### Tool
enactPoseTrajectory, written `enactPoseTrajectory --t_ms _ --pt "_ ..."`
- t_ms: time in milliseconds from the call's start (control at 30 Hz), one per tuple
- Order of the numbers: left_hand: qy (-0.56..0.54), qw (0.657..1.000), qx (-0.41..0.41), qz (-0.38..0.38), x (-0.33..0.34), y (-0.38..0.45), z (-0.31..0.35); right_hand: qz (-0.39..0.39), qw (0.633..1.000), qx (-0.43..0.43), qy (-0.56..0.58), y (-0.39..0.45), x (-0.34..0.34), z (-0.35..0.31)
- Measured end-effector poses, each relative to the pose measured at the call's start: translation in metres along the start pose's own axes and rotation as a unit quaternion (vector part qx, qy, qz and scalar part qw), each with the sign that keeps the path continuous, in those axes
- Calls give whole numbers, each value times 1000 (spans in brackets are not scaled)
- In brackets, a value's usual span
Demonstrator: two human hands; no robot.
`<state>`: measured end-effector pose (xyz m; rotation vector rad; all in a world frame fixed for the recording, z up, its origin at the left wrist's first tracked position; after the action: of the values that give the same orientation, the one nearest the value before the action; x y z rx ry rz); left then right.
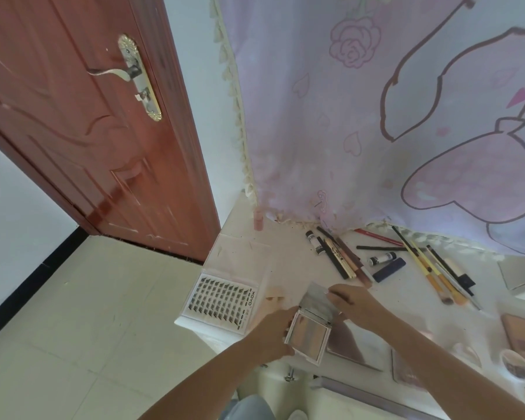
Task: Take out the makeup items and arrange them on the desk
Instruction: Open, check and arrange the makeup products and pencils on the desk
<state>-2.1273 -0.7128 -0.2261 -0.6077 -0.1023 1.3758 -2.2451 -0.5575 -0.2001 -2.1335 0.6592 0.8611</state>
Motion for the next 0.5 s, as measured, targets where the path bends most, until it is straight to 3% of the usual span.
enactPoseTrajectory --t_ms 200,500 --pt "200 979 -35 10 20 7 -7 -26 999 30 -11 13 4 -3" --pt "269 960 -53 51 29 10 -5 -66 995 54 55 30 7 -10"
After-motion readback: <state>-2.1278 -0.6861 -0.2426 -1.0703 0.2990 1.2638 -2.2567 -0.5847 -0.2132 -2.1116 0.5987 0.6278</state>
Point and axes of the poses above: each hand's wrist, its own y-axis towards the middle knuckle, its own x-axis out of the palm, z = x × y, the point moved 1 cm from there along y, towards the middle knuckle, and after that the axes turned 13 degrees about -y, right-handed, at the moved point
